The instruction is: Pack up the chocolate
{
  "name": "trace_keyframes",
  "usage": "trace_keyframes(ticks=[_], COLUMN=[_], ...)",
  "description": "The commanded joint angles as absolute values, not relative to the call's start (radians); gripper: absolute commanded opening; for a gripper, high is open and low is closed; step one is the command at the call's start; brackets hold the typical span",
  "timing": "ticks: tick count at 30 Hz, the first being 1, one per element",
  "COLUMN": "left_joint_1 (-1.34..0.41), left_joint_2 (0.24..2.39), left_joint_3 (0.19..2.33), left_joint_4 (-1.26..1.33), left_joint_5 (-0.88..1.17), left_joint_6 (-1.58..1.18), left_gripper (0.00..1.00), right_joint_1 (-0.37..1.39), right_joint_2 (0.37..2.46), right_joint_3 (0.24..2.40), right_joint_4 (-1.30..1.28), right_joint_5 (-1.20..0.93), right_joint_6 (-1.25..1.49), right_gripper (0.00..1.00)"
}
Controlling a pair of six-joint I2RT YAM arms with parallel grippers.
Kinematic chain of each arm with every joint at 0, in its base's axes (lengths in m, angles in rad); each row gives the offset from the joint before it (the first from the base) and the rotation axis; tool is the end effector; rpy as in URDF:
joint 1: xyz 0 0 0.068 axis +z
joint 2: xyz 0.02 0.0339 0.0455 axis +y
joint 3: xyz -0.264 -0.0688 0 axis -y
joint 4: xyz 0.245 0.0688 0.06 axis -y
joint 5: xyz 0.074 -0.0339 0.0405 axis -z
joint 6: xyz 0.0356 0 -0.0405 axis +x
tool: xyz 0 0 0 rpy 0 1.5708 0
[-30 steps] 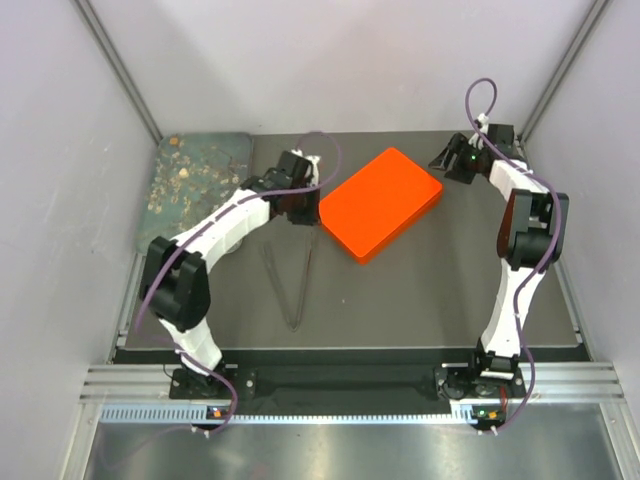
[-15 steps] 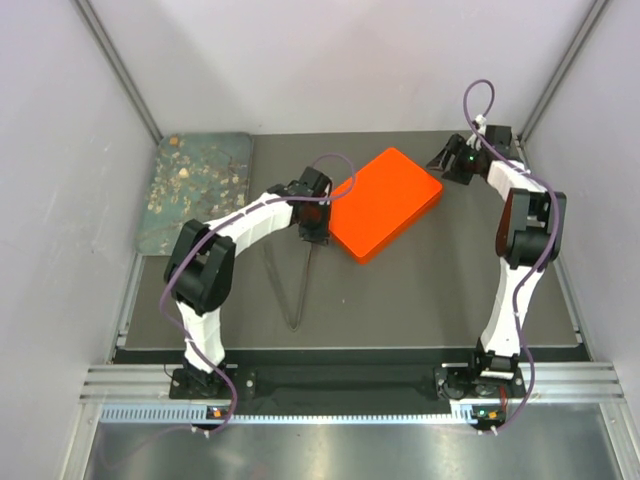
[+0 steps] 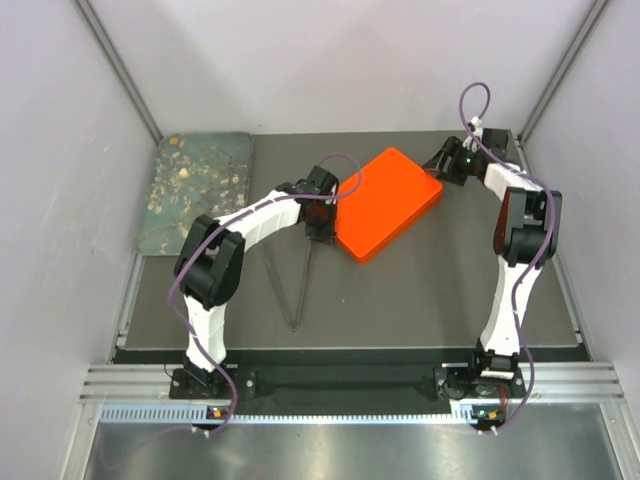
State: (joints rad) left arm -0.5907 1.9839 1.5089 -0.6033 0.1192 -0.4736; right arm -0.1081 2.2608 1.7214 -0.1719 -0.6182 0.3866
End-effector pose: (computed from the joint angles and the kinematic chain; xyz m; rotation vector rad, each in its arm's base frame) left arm 0.3490 -0.2391 0.2002 0.2010 2.7280 -0.4894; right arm 0.5064 -0.0342 0.1755 0.2304 2.2502 0.8502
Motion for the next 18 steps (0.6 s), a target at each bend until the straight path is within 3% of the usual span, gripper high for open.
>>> trace_keyframes(ticks=[1, 12, 18], left_joint_1=[-0.598, -0.598, -0.598], left_joint_2=[2.006, 2.008, 2.019], left_joint_3=[1.571, 1.582, 1.608], left_joint_4=[-0.540, -0.548, -0.546], left_joint_5=[0.133, 0.115, 0.124], left_joint_6=[-0.483, -0.482, -0.485], left_gripper=[0.00, 0.00, 0.00], right_joint_1=[-0.084, -0.094, -0.094], right_joint_2=[2.266, 2.273, 2.260], right_joint_3=[1.694, 1.689, 1.639], right_joint_4=[-0.094, -0.015, -0.020], right_joint_5=[-0.750, -0.802, -0.825], right_joint_6=[0.399, 0.482, 0.457], right_gripper=[0.68, 0.77, 0.66])
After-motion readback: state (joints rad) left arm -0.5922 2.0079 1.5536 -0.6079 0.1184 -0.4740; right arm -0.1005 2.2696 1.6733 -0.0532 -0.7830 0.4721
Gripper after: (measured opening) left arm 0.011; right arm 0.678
